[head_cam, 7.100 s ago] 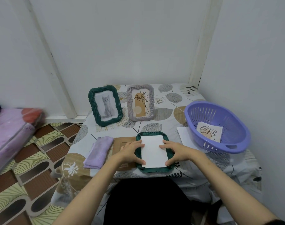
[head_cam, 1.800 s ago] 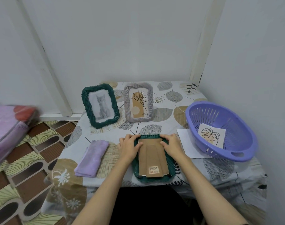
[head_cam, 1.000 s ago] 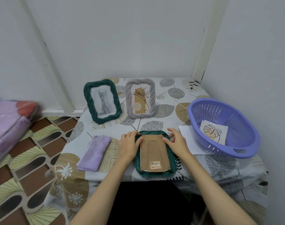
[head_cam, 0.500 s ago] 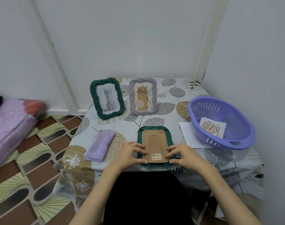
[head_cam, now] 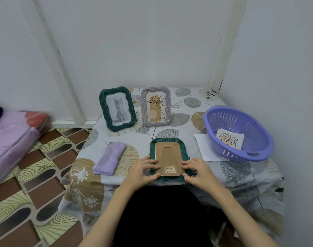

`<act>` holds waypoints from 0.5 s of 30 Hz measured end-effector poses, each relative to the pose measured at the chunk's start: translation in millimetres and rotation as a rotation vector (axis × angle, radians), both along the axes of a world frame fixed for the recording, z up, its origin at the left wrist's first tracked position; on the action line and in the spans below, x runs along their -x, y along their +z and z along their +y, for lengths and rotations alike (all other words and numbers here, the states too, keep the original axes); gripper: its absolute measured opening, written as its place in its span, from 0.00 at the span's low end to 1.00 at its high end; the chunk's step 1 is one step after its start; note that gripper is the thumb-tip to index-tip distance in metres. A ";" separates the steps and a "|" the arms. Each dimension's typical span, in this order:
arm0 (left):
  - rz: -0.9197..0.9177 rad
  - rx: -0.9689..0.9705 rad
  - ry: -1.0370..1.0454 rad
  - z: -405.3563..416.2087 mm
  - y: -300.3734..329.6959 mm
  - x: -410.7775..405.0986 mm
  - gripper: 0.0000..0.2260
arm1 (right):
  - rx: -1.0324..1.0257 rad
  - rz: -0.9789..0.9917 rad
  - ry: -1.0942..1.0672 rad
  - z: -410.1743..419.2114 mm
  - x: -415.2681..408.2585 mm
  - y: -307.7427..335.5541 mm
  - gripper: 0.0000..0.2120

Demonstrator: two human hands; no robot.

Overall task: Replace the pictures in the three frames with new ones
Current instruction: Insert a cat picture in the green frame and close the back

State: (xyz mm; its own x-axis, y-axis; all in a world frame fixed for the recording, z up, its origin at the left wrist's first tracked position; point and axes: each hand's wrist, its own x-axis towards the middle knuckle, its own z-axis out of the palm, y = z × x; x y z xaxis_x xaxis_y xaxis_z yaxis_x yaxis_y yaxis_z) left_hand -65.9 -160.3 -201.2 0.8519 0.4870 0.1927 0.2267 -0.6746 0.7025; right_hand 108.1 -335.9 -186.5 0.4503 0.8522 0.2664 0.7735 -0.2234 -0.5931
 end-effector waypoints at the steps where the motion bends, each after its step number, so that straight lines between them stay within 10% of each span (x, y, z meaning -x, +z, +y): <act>1: -0.023 0.006 0.015 -1.5 -2.5 -0.2 0.24 | -0.011 -0.006 -0.010 0.2 1.1 -1.9 0.14; 15: -0.079 0.056 0.088 -9.8 -2.7 -0.4 0.18 | -0.066 0.032 -0.103 1.1 9.3 -8.9 0.10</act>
State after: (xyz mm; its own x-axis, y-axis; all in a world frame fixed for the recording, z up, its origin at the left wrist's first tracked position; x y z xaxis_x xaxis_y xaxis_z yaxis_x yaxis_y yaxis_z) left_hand -65.5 -170.1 -203.9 0.7886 0.5712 0.2277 0.2260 -0.6136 0.7565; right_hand 98.8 -334.8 -195.4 0.5437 0.7822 0.3043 0.7291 -0.2605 -0.6329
